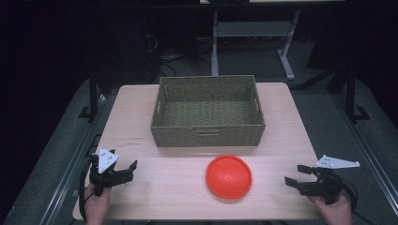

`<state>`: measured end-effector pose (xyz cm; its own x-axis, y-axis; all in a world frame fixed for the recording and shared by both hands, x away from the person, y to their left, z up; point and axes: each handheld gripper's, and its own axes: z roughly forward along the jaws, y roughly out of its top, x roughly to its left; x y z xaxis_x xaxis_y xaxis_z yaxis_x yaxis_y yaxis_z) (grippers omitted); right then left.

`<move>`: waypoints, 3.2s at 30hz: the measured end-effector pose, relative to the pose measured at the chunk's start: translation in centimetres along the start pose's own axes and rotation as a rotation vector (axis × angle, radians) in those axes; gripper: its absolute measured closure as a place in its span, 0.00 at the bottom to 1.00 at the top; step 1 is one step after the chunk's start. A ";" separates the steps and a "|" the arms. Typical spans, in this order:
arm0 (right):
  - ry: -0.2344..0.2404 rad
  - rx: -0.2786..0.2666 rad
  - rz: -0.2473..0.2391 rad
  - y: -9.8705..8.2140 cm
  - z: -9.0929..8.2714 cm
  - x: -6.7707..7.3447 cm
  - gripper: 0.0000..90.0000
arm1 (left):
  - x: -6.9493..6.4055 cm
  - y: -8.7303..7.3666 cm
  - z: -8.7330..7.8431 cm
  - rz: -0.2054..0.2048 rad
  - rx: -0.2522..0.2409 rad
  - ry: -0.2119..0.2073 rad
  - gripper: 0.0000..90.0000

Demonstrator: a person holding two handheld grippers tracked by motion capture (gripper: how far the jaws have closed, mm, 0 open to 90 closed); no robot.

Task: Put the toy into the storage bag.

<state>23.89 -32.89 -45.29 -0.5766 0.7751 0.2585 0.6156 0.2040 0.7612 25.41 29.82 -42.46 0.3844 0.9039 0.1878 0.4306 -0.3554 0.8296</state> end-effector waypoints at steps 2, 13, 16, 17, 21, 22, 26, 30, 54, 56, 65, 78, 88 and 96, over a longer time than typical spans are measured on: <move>0.006 -0.002 -0.004 0.1 0.0 0.1 0.19 | 0.0 0.0 0.1 0.003 0.004 -0.001 0.14; 0.035 0.028 -0.019 1.7 0.3 1.6 0.16 | -0.2 0.0 0.0 0.010 -0.003 -0.006 0.14; 0.029 0.032 -0.013 2.1 0.4 1.9 0.16 | -0.2 0.0 0.0 0.008 -0.003 -0.006 0.14; 0.028 0.030 -0.014 2.2 0.4 2.0 0.16 | -0.1 0.0 -0.1 0.008 -0.002 -0.003 0.14; 0.043 0.044 -0.005 2.7 0.8 2.2 0.16 | -0.1 -0.1 -0.2 0.001 -0.004 0.003 0.14; 0.046 0.046 -0.006 2.8 0.8 2.3 0.16 | -0.1 -0.1 -0.2 -0.002 -0.005 0.003 0.14; 0.053 0.064 -0.014 3.3 1.1 2.8 0.16 | 0.0 -0.1 -0.2 0.002 -0.003 0.004 0.14; 0.062 0.078 -0.019 3.9 1.3 3.2 0.16 | 0.1 -0.2 -0.2 -0.002 -0.007 0.006 0.14; 0.111 0.160 -0.076 7.6 3.7 5.8 0.16 | -0.3 0.0 -0.2 0.009 -0.013 0.011 0.14; 0.118 0.164 -0.082 8.0 3.9 6.0 0.16 | -0.3 0.0 -0.2 0.010 -0.013 0.011 0.14; 0.132 0.183 -0.105 9.0 5.1 6.7 0.16 | -0.3 0.0 -0.1 0.022 -0.006 0.008 0.14; 0.155 0.249 -0.122 9.4 7.9 7.7 0.16 | -0.3 0.0 0.0 0.020 -0.006 0.005 0.14; 0.149 0.311 -0.107 9.2 10.1 7.4 0.18 | -0.2 0.0 -0.1 0.025 -0.007 0.006 0.14; 0.145 0.335 -0.091 8.1 11.6 6.9 0.25 | -0.4 0.0 -0.1 0.025 -0.009 0.006 0.14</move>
<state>31.10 -18.94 -44.20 -0.6922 0.6568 0.2991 0.6863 0.4709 0.5542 25.21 29.50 -42.46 0.3899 0.8963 0.2113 0.4135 -0.3754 0.8295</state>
